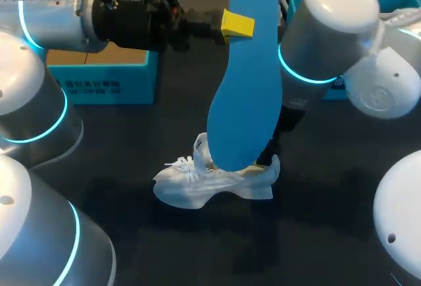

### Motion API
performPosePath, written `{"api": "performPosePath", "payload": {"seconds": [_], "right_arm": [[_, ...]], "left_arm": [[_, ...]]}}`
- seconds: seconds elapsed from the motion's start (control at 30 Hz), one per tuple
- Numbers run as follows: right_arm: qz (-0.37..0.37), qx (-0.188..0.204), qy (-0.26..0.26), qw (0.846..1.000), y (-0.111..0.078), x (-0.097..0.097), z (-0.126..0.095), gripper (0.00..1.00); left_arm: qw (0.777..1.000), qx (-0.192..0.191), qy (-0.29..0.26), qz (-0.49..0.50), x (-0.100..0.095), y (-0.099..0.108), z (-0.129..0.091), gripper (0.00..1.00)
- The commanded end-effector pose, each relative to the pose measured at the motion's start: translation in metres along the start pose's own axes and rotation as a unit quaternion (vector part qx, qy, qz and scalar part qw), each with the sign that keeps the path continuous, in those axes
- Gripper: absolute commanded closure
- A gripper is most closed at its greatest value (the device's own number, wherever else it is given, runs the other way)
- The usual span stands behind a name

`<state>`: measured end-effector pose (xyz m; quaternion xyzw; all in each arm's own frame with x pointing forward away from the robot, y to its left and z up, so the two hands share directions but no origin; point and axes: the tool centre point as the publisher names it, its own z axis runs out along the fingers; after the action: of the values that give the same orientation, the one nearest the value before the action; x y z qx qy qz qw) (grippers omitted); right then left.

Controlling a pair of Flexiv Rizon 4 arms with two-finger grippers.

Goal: Take the shoe out of the shoebox, open the shoe tongue, remove and reinsert the insole, then place the shoe into the shoebox

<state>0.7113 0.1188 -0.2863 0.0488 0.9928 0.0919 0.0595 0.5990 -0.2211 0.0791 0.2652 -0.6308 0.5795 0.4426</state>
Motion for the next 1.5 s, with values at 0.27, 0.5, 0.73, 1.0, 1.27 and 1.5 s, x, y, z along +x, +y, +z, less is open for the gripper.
{"api": "performPosePath", "payload": {"seconds": [0.27,0.5,0.73,1.0,1.27,1.5], "right_arm": [[-0.005,0.015,0.016,1.000,0.001,0.003,0.013,0.00],[-0.005,0.014,0.024,1.000,0.002,0.004,0.014,0.00],[-0.005,0.014,0.024,1.000,0.002,0.004,0.014,0.00],[-0.005,0.014,0.024,1.000,0.002,0.004,0.014,0.00],[-0.005,0.014,0.024,1.000,0.002,0.004,0.014,0.00],[-0.028,0.000,0.038,0.999,0.028,-0.015,0.042,0.00]], "left_arm": [[1.000,0.001,0.000,0.000,0.000,0.002,0.000,1.00],[1.000,0.001,0.000,0.000,0.000,0.002,0.000,1.00],[1.000,0.001,0.000,0.000,0.000,0.002,0.000,1.00],[1.000,0.001,0.000,0.000,0.000,0.002,0.000,1.00],[1.000,0.001,0.000,0.000,0.000,0.002,0.000,1.00],[1.000,0.001,0.000,0.000,0.000,0.002,0.000,1.00]]}}
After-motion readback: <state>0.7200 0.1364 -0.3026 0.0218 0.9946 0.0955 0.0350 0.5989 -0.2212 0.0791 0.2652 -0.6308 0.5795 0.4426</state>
